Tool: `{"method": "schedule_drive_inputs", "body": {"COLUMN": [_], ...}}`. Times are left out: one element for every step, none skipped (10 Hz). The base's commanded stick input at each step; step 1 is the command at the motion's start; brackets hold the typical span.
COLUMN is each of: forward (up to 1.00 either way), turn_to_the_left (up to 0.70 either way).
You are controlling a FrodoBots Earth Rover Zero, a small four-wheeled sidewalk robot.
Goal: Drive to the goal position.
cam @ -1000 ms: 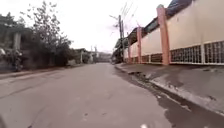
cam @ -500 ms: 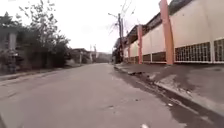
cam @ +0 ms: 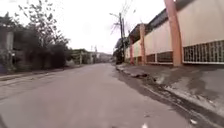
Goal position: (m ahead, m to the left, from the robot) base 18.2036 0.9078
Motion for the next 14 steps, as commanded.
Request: {"method": "schedule_drive_inputs", "body": {"forward": [1.0,1.0,1.0,1.0,1.0,1.0,1.0,1.0,1.0,1.0,1.0,1.0,1.0,1.0], "turn_to_the_left": [0.25,0.33,0.02,0.0,0.0,0.0,0.0,0.0,0.0,0.0,0.0,0.0,0.0,-0.12]}}
